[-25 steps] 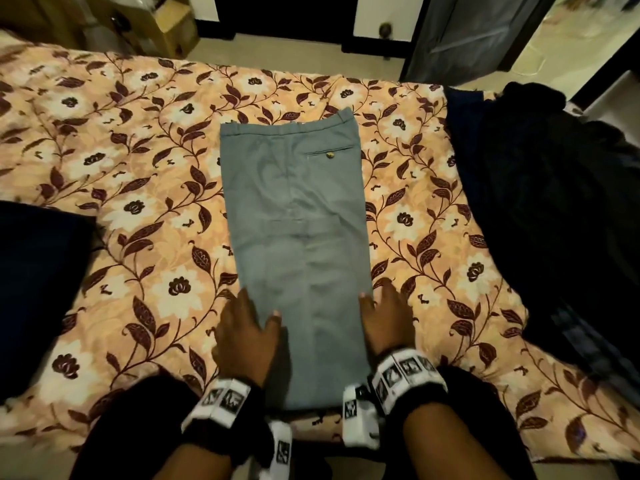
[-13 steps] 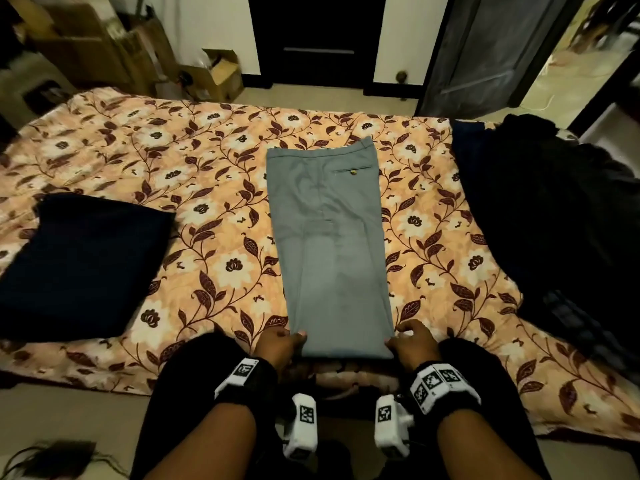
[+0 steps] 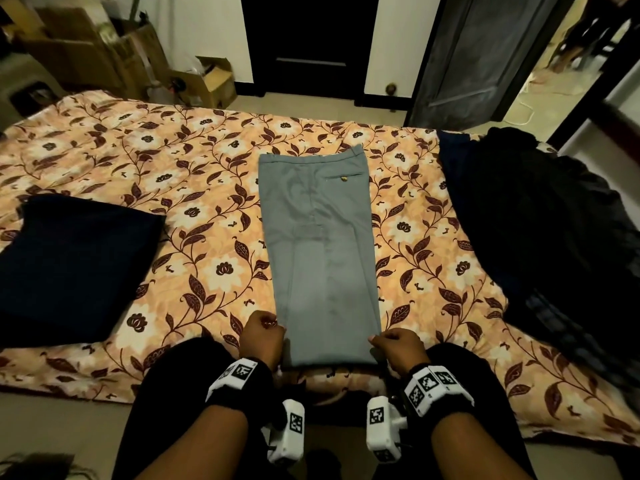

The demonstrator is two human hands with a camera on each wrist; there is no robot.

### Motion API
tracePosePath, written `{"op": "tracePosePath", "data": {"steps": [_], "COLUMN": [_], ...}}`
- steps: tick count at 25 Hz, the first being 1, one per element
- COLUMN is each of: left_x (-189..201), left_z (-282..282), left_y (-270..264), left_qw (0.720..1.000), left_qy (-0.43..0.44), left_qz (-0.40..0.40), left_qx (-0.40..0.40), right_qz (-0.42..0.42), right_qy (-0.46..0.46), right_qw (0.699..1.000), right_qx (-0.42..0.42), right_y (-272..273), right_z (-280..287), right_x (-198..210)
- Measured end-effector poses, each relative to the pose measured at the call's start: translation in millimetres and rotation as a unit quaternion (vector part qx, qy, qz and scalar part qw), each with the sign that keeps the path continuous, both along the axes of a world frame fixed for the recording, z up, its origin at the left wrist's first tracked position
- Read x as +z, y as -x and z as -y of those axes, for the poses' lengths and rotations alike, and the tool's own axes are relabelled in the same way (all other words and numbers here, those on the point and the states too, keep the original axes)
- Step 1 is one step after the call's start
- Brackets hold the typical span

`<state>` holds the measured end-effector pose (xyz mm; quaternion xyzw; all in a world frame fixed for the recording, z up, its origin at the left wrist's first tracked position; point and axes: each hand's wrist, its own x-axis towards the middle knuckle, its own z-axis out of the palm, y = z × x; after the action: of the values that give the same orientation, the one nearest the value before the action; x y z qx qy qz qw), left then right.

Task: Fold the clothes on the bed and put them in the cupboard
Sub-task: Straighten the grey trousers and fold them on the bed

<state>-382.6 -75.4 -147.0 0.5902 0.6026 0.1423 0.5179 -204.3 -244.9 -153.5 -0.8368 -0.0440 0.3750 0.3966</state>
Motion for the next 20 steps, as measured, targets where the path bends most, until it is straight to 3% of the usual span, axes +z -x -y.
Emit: {"op": "tracePosePath", "data": {"steps": [2, 6, 11, 16, 20], "left_x": [2, 4, 5, -11, -2], "left_z": [-19, -80, -144, -162, -164], "left_y": [-21, -75, -142, -169, -170], "left_qw": [0.999, 0.995, 0.998, 0.989, 0.985], "left_qy": [-0.019, 0.030, -0.013, -0.027, -0.122], "left_qz": [0.036, 0.091, 0.004, -0.075, -0.051], "left_qx": [-0.024, -0.018, -0.063, -0.126, -0.109], "right_qz": [0.045, 0.102, 0.112, -0.009, 0.048], "right_qy": [0.024, 0.017, -0.003, -0.062, -0.086], "right_qw": [0.998, 0.990, 0.983, 0.995, 0.987], "right_qx": [0.022, 0.098, 0.143, 0.074, 0.129], "right_y": [-10, -43, -99, -131, -142], "right_z": [-14, -65, -142, -186, -205], "right_x": [-5, 17, 19, -7, 5]}}
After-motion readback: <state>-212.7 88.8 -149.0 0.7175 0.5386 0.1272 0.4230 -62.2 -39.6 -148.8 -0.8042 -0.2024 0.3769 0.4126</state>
